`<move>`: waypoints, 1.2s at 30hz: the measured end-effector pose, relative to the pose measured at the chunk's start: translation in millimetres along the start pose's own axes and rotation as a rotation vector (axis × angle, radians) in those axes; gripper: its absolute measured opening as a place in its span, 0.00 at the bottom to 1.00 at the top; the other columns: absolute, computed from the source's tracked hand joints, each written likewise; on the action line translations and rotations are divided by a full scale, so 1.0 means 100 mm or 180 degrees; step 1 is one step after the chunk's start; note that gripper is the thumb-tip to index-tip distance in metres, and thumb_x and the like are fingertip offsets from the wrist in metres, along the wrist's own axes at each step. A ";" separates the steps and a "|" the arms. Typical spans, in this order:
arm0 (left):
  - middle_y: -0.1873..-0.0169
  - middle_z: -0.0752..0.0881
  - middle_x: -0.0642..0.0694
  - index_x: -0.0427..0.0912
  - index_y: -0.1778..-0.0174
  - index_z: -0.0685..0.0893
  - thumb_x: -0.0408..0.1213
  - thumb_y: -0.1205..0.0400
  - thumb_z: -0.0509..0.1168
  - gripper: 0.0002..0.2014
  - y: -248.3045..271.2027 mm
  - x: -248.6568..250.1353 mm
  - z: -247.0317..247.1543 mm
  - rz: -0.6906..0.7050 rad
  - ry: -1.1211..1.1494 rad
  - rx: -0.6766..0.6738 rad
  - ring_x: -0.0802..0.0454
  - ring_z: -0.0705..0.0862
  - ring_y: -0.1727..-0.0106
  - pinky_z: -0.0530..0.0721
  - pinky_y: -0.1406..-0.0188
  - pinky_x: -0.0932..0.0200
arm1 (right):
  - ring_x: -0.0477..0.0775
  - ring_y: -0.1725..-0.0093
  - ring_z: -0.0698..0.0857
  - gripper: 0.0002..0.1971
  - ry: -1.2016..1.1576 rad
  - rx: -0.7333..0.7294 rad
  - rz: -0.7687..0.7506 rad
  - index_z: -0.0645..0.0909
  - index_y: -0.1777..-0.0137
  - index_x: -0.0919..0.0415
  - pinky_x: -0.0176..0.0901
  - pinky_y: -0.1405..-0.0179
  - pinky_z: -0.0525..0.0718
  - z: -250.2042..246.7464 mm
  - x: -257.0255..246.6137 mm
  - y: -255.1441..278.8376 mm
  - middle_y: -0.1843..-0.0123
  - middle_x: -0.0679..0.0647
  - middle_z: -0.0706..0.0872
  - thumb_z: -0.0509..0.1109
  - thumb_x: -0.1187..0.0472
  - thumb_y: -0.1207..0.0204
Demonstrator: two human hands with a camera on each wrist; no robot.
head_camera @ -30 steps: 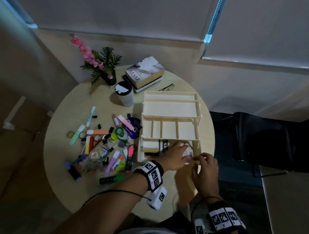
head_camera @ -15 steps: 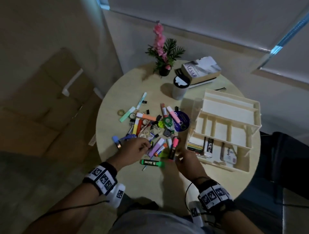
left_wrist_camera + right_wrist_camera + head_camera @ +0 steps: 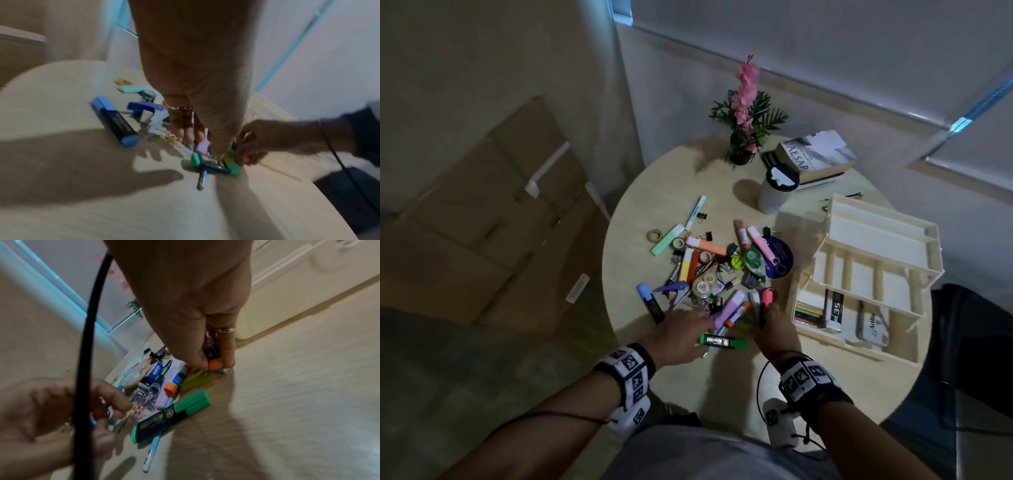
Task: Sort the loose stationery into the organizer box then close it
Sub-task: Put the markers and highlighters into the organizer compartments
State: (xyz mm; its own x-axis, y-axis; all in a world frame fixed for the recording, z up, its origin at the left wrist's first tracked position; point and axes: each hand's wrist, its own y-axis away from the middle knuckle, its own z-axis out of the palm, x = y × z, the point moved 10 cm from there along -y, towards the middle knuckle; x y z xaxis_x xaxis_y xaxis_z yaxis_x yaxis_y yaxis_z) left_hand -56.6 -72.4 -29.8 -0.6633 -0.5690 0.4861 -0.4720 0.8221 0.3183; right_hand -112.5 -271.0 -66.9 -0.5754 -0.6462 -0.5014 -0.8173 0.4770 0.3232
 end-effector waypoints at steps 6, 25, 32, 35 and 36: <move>0.40 0.82 0.43 0.46 0.35 0.79 0.49 0.21 0.76 0.22 -0.20 0.32 0.11 0.0247 -0.0706 -0.0115 0.40 0.85 0.43 0.87 0.52 0.46 | 0.61 0.59 0.87 0.13 -0.0304 0.0263 -0.0204 0.81 0.44 0.58 0.48 0.62 0.80 -0.25 0.02 0.19 0.57 0.54 0.89 0.79 0.63 0.24; 0.69 0.87 0.52 0.47 0.60 0.90 0.51 0.26 0.77 0.11 -0.39 0.25 -0.01 -0.0460 0.1061 -0.0161 0.56 0.83 0.67 0.77 0.66 0.65 | 0.54 0.55 0.94 0.15 -0.2024 0.0477 -0.0149 0.85 0.47 0.55 0.47 0.54 0.92 -1.20 0.54 0.51 0.51 0.49 0.93 0.85 0.69 0.27; 0.72 0.84 0.61 0.52 0.52 0.93 0.44 0.22 0.77 0.05 -0.93 1.00 -0.59 -0.0083 0.1714 0.0500 0.62 0.81 0.70 0.76 0.68 0.67 | 0.44 0.53 0.94 0.09 -0.2062 0.1802 0.0235 0.92 0.45 0.54 0.48 0.48 0.92 -2.33 1.34 0.56 0.54 0.44 0.95 0.82 0.65 0.23; 0.73 0.80 0.53 0.44 0.49 0.90 0.41 0.20 0.78 0.08 -1.23 1.39 -0.69 0.0021 0.1822 0.0578 0.60 0.77 0.73 0.74 0.67 0.67 | 0.41 0.56 0.93 0.09 -0.1723 0.1929 0.0464 0.93 0.45 0.53 0.51 0.47 0.93 -2.53 1.65 0.44 0.58 0.41 0.94 0.82 0.62 0.23; 0.71 0.83 0.51 0.44 0.45 0.89 0.43 0.21 0.79 0.11 -1.31 1.49 -0.70 -0.0006 0.1841 0.0576 0.60 0.79 0.71 0.77 0.66 0.65 | 0.39 0.57 0.92 0.09 -0.1586 0.1915 0.0473 0.94 0.44 0.54 0.51 0.48 0.94 -2.57 1.69 0.38 0.59 0.41 0.94 0.82 0.62 0.23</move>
State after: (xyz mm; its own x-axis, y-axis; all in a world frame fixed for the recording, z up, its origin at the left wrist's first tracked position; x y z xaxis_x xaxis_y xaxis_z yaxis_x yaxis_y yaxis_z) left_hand -53.2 -264.1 57.9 -0.2631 -0.4266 0.8654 -0.5977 0.7761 0.2008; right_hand -248.8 -515.1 66.7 -0.4798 -0.2757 -0.8330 -0.4946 0.8691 -0.0028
